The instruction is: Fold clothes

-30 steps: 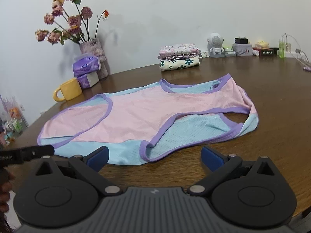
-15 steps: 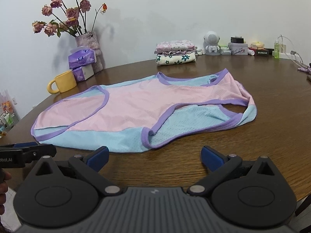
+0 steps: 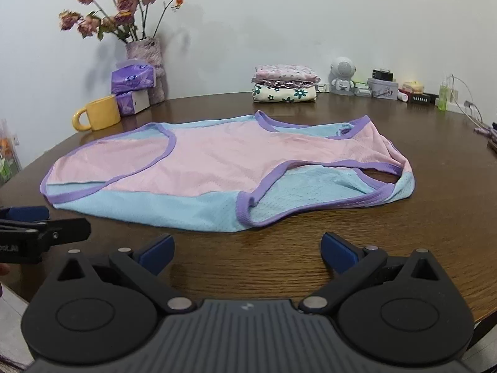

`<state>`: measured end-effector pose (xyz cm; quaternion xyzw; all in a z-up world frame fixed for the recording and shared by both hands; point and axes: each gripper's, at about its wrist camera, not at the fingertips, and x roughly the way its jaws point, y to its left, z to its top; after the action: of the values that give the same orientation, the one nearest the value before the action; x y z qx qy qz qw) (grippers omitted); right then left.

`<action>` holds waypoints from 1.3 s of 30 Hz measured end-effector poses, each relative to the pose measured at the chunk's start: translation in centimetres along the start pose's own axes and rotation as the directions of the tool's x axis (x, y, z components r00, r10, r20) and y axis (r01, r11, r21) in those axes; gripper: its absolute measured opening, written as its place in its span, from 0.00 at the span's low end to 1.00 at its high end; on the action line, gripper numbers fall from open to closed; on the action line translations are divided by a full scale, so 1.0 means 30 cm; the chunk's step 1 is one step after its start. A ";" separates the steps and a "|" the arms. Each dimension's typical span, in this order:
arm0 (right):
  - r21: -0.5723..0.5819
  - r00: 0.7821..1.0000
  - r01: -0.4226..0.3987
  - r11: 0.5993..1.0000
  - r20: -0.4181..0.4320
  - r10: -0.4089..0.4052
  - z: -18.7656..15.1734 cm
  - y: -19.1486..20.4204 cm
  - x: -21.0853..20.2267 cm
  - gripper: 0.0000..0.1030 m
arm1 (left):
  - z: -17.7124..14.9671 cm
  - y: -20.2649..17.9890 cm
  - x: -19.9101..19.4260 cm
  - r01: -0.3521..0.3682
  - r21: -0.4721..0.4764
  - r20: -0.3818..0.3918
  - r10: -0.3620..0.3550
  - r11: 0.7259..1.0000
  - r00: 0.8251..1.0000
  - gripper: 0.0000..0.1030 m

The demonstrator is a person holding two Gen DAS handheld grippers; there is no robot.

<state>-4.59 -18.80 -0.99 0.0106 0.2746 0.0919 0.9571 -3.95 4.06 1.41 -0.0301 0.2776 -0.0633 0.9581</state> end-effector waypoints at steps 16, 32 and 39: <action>0.001 1.000 0.000 1.000 0.028 -0.001 -0.016 0.005 -0.004 0.99 | -0.009 -0.013 0.003 -0.025 0.002 0.011 0.025 1.000 1.000 1.00; 0.009 0.999 -0.004 1.000 0.037 0.004 -0.016 -0.001 -0.005 1.00 | -0.013 -0.026 0.008 -0.074 0.027 0.023 0.073 0.997 0.997 1.00; 0.031 0.996 0.022 0.999 0.085 -0.025 -0.010 -0.019 -0.020 1.00 | -0.004 -0.032 -0.026 -0.066 0.045 0.087 0.062 0.997 0.994 1.00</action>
<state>-5.15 -19.49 -0.98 0.0258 0.2349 0.0759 0.9687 -4.77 3.22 1.80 -0.0010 0.2356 -0.0380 0.9711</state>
